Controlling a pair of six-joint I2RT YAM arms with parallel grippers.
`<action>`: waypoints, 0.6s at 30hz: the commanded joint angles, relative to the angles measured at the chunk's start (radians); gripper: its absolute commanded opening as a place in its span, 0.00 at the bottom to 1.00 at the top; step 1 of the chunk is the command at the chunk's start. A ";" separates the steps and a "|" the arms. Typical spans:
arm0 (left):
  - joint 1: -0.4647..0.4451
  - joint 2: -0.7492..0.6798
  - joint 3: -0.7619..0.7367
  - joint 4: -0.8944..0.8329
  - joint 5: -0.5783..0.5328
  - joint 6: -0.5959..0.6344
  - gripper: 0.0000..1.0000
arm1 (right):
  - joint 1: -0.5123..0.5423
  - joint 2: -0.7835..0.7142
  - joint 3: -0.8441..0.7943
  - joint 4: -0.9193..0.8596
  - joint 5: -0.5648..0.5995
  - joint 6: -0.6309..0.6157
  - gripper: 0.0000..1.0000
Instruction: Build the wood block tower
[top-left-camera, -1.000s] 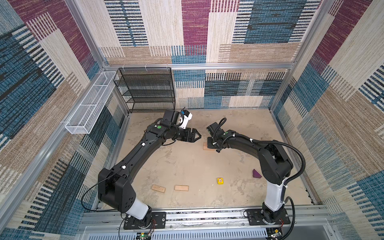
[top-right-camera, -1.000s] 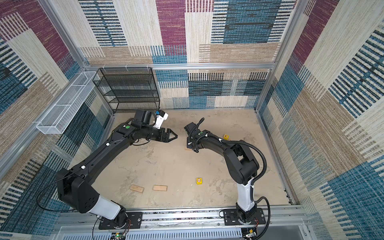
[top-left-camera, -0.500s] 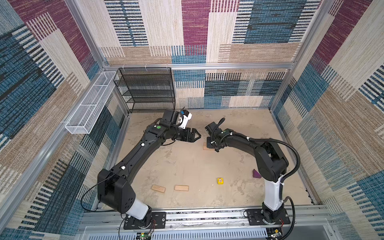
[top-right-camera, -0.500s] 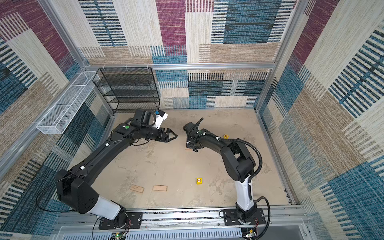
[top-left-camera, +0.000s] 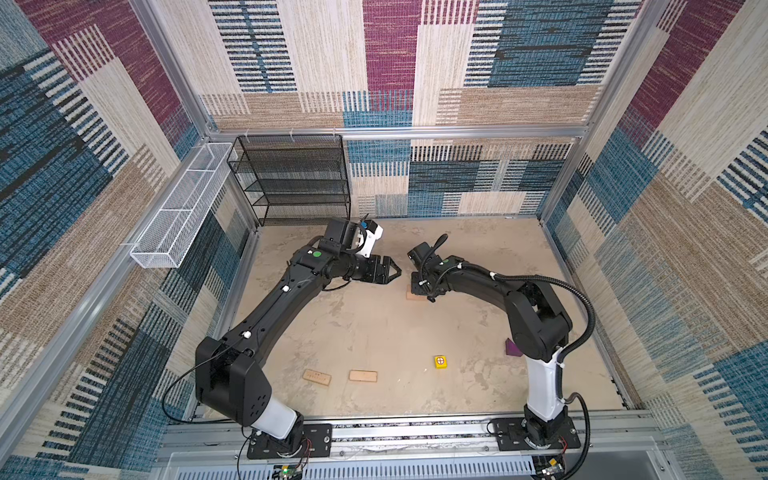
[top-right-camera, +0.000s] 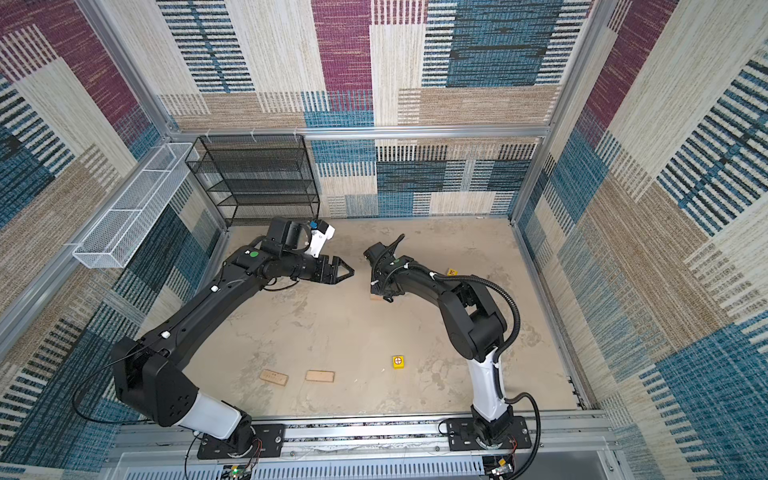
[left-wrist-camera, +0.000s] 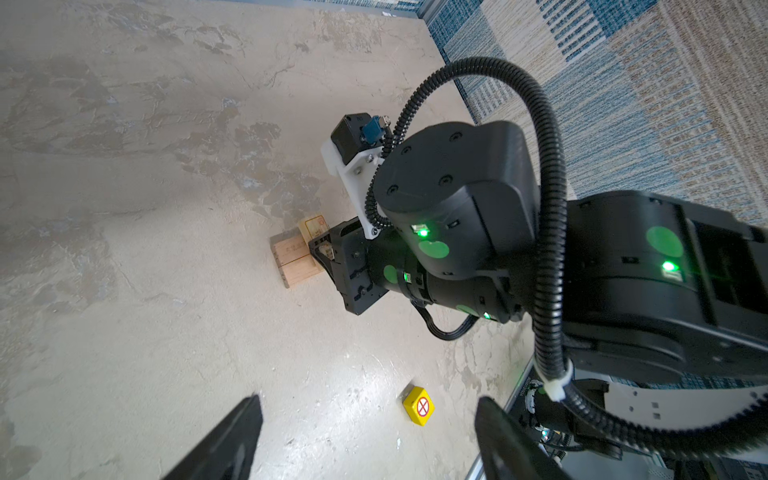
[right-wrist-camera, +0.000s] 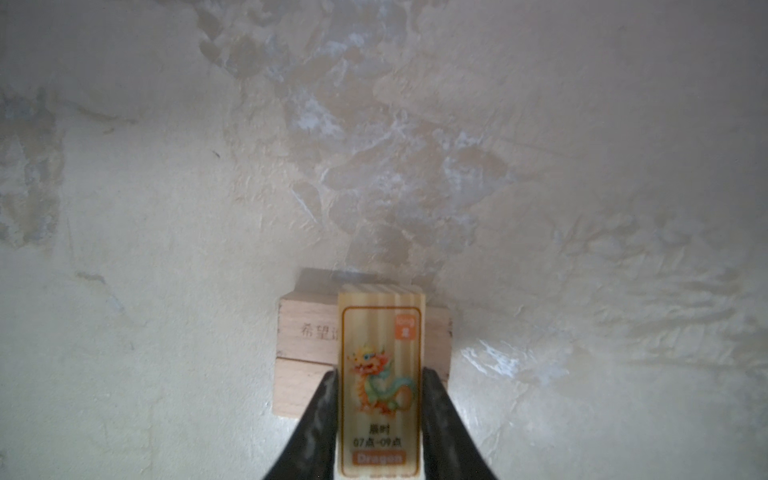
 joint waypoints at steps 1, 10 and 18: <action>0.001 0.000 -0.003 0.020 0.020 -0.010 0.85 | 0.003 0.000 0.008 -0.006 0.013 0.013 0.10; 0.006 0.007 -0.001 0.021 0.029 -0.014 0.85 | 0.009 0.009 0.009 -0.005 0.018 0.013 0.17; 0.008 0.010 -0.001 0.021 0.033 -0.016 0.85 | 0.011 0.015 0.013 -0.001 0.012 0.008 0.37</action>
